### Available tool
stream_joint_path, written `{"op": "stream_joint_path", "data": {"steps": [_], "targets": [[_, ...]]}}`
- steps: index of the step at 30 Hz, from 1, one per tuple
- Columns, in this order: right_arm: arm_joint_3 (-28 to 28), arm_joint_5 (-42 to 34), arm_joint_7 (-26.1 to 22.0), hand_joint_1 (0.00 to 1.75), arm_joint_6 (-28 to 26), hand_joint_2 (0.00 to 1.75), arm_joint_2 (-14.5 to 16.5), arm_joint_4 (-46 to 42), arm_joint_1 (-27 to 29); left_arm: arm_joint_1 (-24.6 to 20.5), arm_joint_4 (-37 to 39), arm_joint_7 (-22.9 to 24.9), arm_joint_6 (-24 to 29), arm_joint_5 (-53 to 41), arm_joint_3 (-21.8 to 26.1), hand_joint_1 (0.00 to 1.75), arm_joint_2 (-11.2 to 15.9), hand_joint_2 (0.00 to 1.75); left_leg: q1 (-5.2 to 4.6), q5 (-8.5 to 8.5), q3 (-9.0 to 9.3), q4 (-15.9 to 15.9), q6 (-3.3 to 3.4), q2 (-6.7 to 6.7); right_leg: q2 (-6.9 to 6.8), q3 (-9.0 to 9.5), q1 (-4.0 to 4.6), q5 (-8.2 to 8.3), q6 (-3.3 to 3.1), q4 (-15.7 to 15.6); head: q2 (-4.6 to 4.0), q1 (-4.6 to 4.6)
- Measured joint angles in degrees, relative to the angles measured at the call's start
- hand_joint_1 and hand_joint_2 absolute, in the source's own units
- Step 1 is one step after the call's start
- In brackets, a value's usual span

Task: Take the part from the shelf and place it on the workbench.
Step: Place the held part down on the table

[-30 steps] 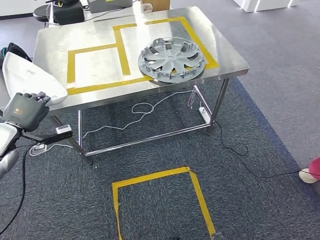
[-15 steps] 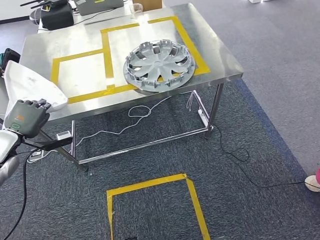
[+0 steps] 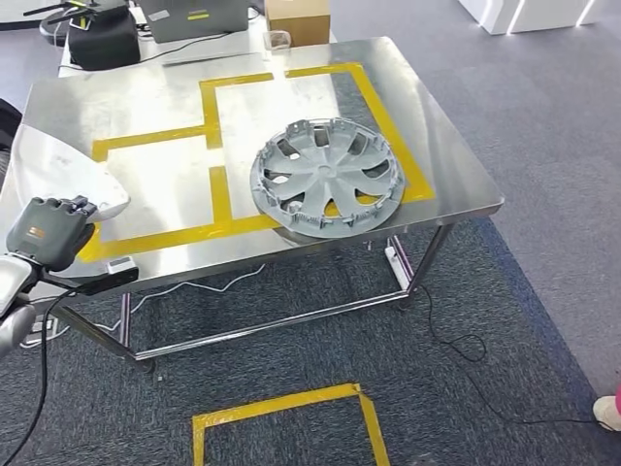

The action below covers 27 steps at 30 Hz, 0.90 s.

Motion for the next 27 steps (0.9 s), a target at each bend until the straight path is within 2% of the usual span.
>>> {"op": "stream_joint_path", "data": {"steps": [1, 2, 3, 5, 6, 7, 9, 11, 12, 14, 15, 16, 17, 19, 20, 21, 22, 23, 26, 27], "targets": [[-0.01, 0.04, -0.02, 0.00, -0.01, 0.00, 0.00, 0.01, 0.14, 0.39, -0.04, 0.04, 0.14, -0.04, 0.19, 1.75, 0.02, 1.75, -0.10, -0.85, 0.98, 0.00, 0.09, -0.02, 0.00, -1.32, 0.13, -1.79, -0.38, -1.25, 0.00, 0.10], [-0.01, 0.08, -0.05, 0.00, -0.01, 0.00, 0.00, 0.02, 0.24, 0.75, -0.06, 0.08, 0.25, -0.11, 0.38, 1.75, 0.04, 1.75, -0.26, -1.65, 1.94, 0.00, 0.17, -0.05, 0.01, -2.16, 0.35, -1.29, -0.90, -3.51, 0.01, 0.20], [-0.01, 0.11, -0.07, 0.00, -0.01, 0.00, 0.00, 0.02, 0.33, 1.10, -0.08, 0.13, 0.32, -0.21, 0.55, 1.75, 0.07, 1.75, -0.44, -2.40, 2.80, -0.01, 0.24, -0.06, 0.04, -2.58, 0.68, 2.03, -1.61, -6.69, 0.01, 0.26], [-0.01, 0.15, -0.13, 0.00, -0.04, 0.00, -0.09, 0.02, 0.56, 1.67, -0.11, 0.16, 0.41, -0.33, 0.69, 1.75, 0.04, 1.75, -0.84, -3.77, 4.13, 0.12, 0.24, -0.23, 0.51, -2.62, 1.41, 12.30, -2.92, -13.13, 0.00, 0.26], [-0.01, 0.16, -0.14, 0.00, -0.07, 0.00, -0.13, 0.02, 0.65, 1.86, -0.15, 0.17, 0.44, -0.40, 0.74, 1.75, 0.05, 1.75, -0.91, -4.35, 4.51, 0.19, 0.15, -0.35, 0.75, -2.27, 1.67, 16.23, -3.25, -15.06, 0.00, 0.26], [-0.01, 0.18, -0.16, 0.00, -0.10, 0.00, -0.16, 0.02, 0.67, 1.96, -0.20, 0.17, 0.47, -0.47, 0.82, 1.75, 0.10, 1.75, -0.97, -4.71, 4.78, 0.43, 0.00, -0.50, 0.95, -1.90, 1.79, 18.18, -3.35, -15.97, 0.00, 0.25], [-0.01, 0.22, -0.21, 0.00, -0.13, 0.00, -0.06, 0.02, 0.48, 1.96, -0.43, 0.18, 0.51, -0.55, 1.19, 1.75, 0.49, 1.75, -1.04, -5.39, 5.06, 0.85, -0.48, -0.62, 0.92, -0.86, 1.44, 18.63, -3.38, -16.35, 0.01, 0.29], [-0.01, 0.32, -0.28, 0.00, -0.16, 0.00, 0.02, 0.01, 0.13, 1.78, -0.62, 0.12, 0.48, -0.31, 1.70, 1.75, 0.90, 1.75, -0.90, -7.10, 3.94, 3.60, -1.54, -0.33, 0.87, -0.09, 0.80, 18.49, -3.60, -16.63, 0.01, 0.15], [-0.01, 0.38, -0.30, 0.00, -0.18, 0.00, 0.03, 0.01, 0.00, 1.82, -0.68, -0.10, 0.43, 0.17, 1.92, 1.75, 1.01, 1.75, -0.56, -8.64, 2.31, 6.69, -2.24, -0.13, 0.87, 0.20, 0.55, 18.31, -3.63, -16.70, 0.01, 0.08], [-0.01, 0.51, -0.29, 0.00, -0.25, 0.00, 0.02, 0.00, -0.13, 2.44, -0.68, -1.00, 0.45, 1.96, 2.38, 1.75, 1.10, 1.75, 0.43, -11.75, -2.13, 14.34, -3.47, 0.06, 0.85, 0.62, -0.01, 17.76, -3.44, -16.71, 0.01, 0.03], [-0.01, 0.58, -0.26, 0.00, -0.29, 0.00, 0.02, 0.00, -0.09, 3.08, -0.69, -1.57, 0.50, 3.06, 2.70, 1.75, 1.09, 1.75, 0.92, -12.30, -3.74, 16.68, -3.97, 0.12, 0.85, 0.86, -0.29, 17.46, -3.20, -16.69, 0.01, 0.01], [-0.01, 0.64, -0.22, 0.00, -0.34, 0.00, 0.03, 0.00, -0.01, 3.79, -0.71, -2.10, 0.56, 4.09, 3.13, 1.75, 1.07, 1.75, 1.39, -11.60, -4.32, 16.89, -4.41, 0.21, 0.87, 1.18, -0.59, 17.14, -2.88, -16.65, 0.00, 0.00], [0.01, 0.75, -0.19, 0.00, -0.39, 0.00, 0.04, 0.00, 0.05, 4.42, -0.73, -2.65, 0.57, 5.09, 3.64, 1.75, 1.11, 1.75, 1.82, -9.78, -3.79, 14.95, -4.86, 0.30, 0.88, 1.55, -0.90, 16.81, -2.56, -16.57, 0.00, 0.01], [0.05, 0.93, -0.15, 0.00, -0.46, 0.00, 0.05, 0.00, 0.06, 5.31, -0.77, -3.77, 0.47, 6.86, 4.82, 1.75, 1.35, 1.75, 2.59, -4.70, -0.58, 7.02, -5.77, 0.65, 0.92, 2.33, -1.35, 16.08, -1.80, -16.31, -0.01, -0.08], [0.07, 1.02, -0.14, 0.00, -0.51, 0.00, 0.05, 0.00, 0.01, 5.50, -0.77, -4.32, 0.42, 7.59, 5.38, 1.75, 1.53, 1.75, 2.82, -3.46, 0.85, 3.44, -5.96, 0.84, 0.95, 2.55, -1.43, 15.73, -1.43, -16.08, 0.00, -0.20], [0.08, 1.08, -0.08, 0.00, -0.59, 0.00, 0.05, 0.00, -0.05, 5.69, -0.77, -4.85, 0.28, 8.27, 5.94, 1.75, 1.68, 1.75, 2.90, -2.79, 1.74, 1.17, -5.85, 0.96, 0.95, 2.56, -1.42, 15.37, -0.99, -15.93, 0.00, -0.28], [0.09, 1.14, 0.00, 0.00, -0.67, 0.00, 0.05, 0.00, -0.08, 5.93, -0.77, -5.35, -0.01, 8.88, 6.44, 1.75, 1.81, 1.75, 2.95, -2.67, 2.04, 0.21, -5.56, 0.99, 0.90, 2.41, -1.32, 15.01, -0.65, -15.74, 0.01, -0.35], [0.09, 1.18, 0.11, 0.00, -0.75, 0.00, 0.06, 0.00, -0.07, 6.14, -0.77, -5.83, -0.48, 9.57, 6.92, 1.75, 1.94, 1.75, 2.89, -2.88, 2.03, 0.18, -5.26, 0.92, 0.82, 2.24, -1.30, 14.67, -0.82, -15.64, 0.01, -0.34], [0.10, 1.23, 0.46, 0.00, -0.92, 0.00, 0.07, 0.00, -0.10, 6.54, -0.77, -6.88, -2.50, 11.48, 8.25, 1.75, 2.09, 1.75, 2.75, -2.46, 2.01, 0.38, -4.83, 0.60, 0.46, 2.29, -1.17, 14.40, -3.10, -15.81, -0.01, -0.24], [0.10, 1.23, 0.52, 0.00, -0.94, 0.00, 0.07, 0.00, -0.15, 6.55, -0.77, -7.02, -3.06, 11.80, 8.61, 1.75, 2.10, 1.75, 2.61, -2.52, 2.01, 0.41, -4.52, 0.49, 0.35, 2.46, -1.20, 14.54, -3.33, -16.07, -0.01, -0.25]]}}
